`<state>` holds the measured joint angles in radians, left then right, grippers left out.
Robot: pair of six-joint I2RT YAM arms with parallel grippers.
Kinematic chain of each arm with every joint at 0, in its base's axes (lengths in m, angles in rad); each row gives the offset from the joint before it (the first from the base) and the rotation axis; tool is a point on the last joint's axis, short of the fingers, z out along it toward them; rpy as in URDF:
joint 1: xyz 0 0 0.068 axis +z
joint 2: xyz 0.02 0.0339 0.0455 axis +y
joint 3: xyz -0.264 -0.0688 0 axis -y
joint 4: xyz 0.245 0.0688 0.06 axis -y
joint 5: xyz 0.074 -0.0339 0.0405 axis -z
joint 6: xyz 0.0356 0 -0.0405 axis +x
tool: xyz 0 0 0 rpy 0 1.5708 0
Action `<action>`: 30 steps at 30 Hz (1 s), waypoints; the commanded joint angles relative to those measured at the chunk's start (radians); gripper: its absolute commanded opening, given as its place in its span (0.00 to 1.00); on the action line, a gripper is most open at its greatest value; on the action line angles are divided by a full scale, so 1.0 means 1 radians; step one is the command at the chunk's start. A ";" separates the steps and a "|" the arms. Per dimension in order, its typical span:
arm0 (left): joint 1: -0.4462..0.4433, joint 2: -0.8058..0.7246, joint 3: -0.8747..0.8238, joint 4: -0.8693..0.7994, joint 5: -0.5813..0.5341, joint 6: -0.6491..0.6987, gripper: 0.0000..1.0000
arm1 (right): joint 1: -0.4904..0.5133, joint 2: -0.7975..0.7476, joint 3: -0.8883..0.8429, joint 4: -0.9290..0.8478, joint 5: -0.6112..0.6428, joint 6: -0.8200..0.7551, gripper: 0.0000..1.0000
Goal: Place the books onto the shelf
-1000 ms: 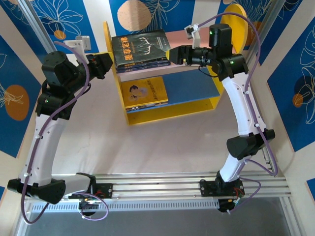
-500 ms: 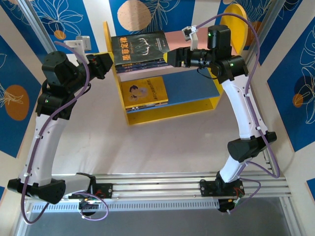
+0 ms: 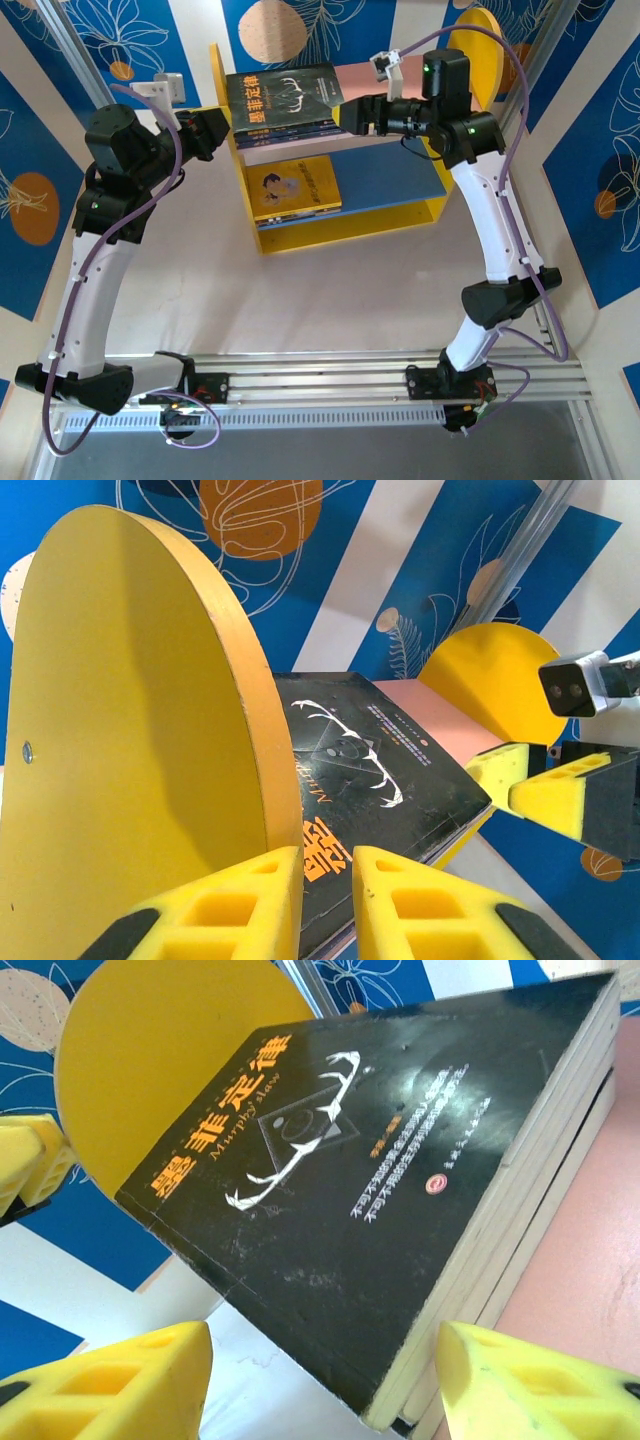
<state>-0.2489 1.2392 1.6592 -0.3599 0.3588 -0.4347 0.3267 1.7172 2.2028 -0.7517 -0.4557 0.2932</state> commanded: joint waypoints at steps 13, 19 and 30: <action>0.004 -0.006 0.021 -0.018 0.000 0.031 0.22 | -0.030 0.211 0.302 -0.133 -0.020 -0.040 0.66; 0.005 -0.004 0.022 -0.022 -0.006 0.039 0.22 | -0.031 0.262 0.361 -0.160 -0.041 -0.043 0.66; 0.005 0.002 0.022 -0.018 -0.008 0.042 0.22 | -0.032 0.277 0.378 -0.146 -0.099 -0.038 0.66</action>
<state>-0.2489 1.2392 1.6596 -0.3611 0.3580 -0.4091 0.2996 1.9812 2.5446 -0.8848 -0.5064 0.2630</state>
